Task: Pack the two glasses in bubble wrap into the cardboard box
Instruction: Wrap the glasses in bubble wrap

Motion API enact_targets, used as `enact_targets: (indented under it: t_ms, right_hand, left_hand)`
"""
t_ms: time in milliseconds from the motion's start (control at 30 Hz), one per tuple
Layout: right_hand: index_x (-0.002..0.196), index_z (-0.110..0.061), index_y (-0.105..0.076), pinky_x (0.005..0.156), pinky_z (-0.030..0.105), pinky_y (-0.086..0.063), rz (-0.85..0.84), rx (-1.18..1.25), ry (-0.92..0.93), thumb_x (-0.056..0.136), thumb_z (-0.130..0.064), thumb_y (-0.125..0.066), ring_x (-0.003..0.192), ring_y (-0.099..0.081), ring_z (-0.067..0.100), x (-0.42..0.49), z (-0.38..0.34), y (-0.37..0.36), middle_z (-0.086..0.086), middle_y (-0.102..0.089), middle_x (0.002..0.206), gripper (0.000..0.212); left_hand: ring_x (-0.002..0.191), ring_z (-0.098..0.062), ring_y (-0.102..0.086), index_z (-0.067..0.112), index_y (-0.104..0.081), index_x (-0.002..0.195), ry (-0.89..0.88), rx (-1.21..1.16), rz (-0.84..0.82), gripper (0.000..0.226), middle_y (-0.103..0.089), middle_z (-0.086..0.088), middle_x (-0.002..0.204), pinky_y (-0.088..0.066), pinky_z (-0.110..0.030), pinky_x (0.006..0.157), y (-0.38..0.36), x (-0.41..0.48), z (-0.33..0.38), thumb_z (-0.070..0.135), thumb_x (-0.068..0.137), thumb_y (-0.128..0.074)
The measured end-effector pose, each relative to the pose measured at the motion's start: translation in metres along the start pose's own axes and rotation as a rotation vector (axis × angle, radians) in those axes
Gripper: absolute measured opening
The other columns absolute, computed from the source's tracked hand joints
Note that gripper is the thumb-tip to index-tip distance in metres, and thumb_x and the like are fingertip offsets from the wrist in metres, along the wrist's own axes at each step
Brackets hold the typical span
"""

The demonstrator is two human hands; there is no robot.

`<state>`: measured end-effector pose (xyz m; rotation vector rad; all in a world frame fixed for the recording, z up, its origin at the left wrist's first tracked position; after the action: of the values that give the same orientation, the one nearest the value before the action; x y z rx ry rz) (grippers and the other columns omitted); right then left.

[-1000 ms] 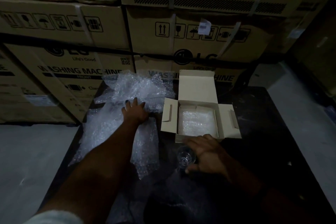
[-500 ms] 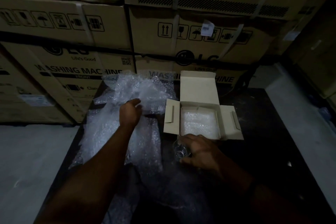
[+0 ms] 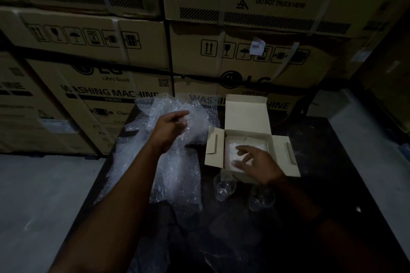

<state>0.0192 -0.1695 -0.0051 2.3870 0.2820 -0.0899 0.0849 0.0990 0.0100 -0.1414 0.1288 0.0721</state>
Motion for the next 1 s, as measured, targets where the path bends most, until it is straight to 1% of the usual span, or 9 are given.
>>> enact_targets:
  t_ms: [133,333,433,500,600,700,833,900,1000]
  right_hand:
    - [0.107,-0.014,-0.064,0.064,0.023,-0.05,0.104,0.495,-0.122,0.09,-0.027,-0.065,0.076,-0.064,0.018,0.015,-0.012,0.032,0.014,-0.068,0.106,0.022]
    - [0.116,-0.022,-0.053,0.073,0.041,-0.056,-0.095,0.81,-0.313,0.085,-0.058,-0.057,0.09,-0.069,0.035,0.025,-0.033,0.036,0.016,-0.069,0.103,0.048]
    - [0.13,-0.013,-0.046,0.064,0.037,-0.057,0.017,0.842,-0.322,0.088,-0.021,-0.066,0.078,-0.067,0.027,0.033,-0.033,0.036,0.014,-0.068,0.098,0.047]
    - [0.13,-0.009,-0.045,0.059,0.034,-0.056,0.072,0.887,-0.349,0.086,0.004,-0.058,0.068,-0.062,0.022,0.035,-0.027,0.035,0.014,-0.068,0.092,0.048]
    - [0.125,-0.011,-0.046,0.061,0.033,-0.054,0.102,0.917,-0.334,0.084,0.012,-0.053,0.058,-0.058,0.017,0.033,-0.018,0.04,0.015,-0.069,0.088,0.047]
    - [0.124,-0.01,-0.049,0.077,0.042,-0.052,0.041,0.937,-0.284,0.084,0.013,-0.055,0.072,-0.065,0.024,0.026,-0.008,0.047,0.012,-0.071,0.084,0.047]
    - [0.116,-0.011,-0.057,0.077,0.039,-0.053,-0.181,0.878,-0.197,0.079,0.015,-0.059,0.077,-0.069,0.027,0.007,-0.003,0.051,0.013,-0.07,0.088,0.045]
    - [0.116,-0.008,-0.055,0.079,0.041,-0.053,-0.279,0.963,-0.161,0.075,0.009,-0.066,0.081,-0.069,0.03,0.002,-0.001,0.05,0.015,-0.071,0.09,0.046]
    - [0.125,-0.01,-0.053,0.079,0.043,-0.054,-0.319,1.166,-0.132,0.076,-0.025,-0.075,0.091,-0.067,0.032,0.006,-0.004,0.055,0.017,-0.069,0.104,0.056]
  left_hand:
    - [0.081,-0.018,-0.061,0.003,-0.063,0.111,-0.031,-0.008,-0.148,0.039,-0.056,-0.008,0.09,-0.056,-0.029,0.084,-0.036,-0.014,0.027,-0.02,0.08,-0.056]
    - [0.082,-0.02,-0.056,0.006,-0.063,0.087,-0.128,0.207,-0.25,0.035,-0.056,-0.016,0.091,-0.057,-0.025,0.071,-0.094,-0.041,0.031,-0.023,0.067,-0.067]
    - [0.079,-0.018,-0.057,0.003,-0.064,0.086,-0.126,0.203,-0.245,0.032,-0.057,-0.017,0.093,-0.056,-0.021,0.067,-0.107,-0.05,0.022,-0.022,0.066,-0.07]
    - [0.075,-0.016,-0.059,0.001,-0.066,0.087,-0.122,0.168,-0.202,0.029,-0.06,-0.014,0.087,-0.056,-0.021,0.067,-0.106,-0.052,0.017,-0.019,0.067,-0.071]
    - [0.075,-0.014,-0.065,-0.001,-0.067,0.089,-0.086,0.073,-0.044,0.021,-0.066,-0.008,0.08,-0.053,-0.019,0.066,-0.093,-0.051,0.013,-0.014,0.073,-0.07]
    - [0.079,-0.021,-0.064,0.008,-0.066,0.085,-0.04,0.022,0.121,0.02,-0.066,-0.007,0.081,-0.055,-0.027,0.068,-0.074,-0.045,0.009,-0.01,0.078,-0.067]
    - [0.07,-0.018,-0.057,0.01,-0.061,0.093,0.005,-0.122,0.117,0.018,-0.06,-0.006,0.082,-0.048,-0.023,0.055,-0.072,-0.044,0.013,-0.007,0.087,-0.057]
    - [0.066,-0.017,-0.053,0.01,-0.06,0.097,0.013,-0.151,0.049,0.021,-0.058,-0.006,0.08,-0.043,-0.024,0.054,-0.079,-0.044,0.016,-0.008,0.089,-0.053]
    - [0.063,-0.016,-0.061,0.01,-0.062,0.096,0.039,-0.094,-0.04,0.021,-0.061,-0.002,0.076,-0.048,-0.031,0.064,-0.092,-0.046,0.018,-0.008,0.089,-0.054]
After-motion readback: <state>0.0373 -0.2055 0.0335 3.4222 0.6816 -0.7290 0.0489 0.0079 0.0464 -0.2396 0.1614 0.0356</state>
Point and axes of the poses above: each hand's wrist, its own x-axis towards the middle knuckle, its own y-axis out of the back of the hand, z = x × y, the point moved 5 cm from there along x, towards the middle knuckle
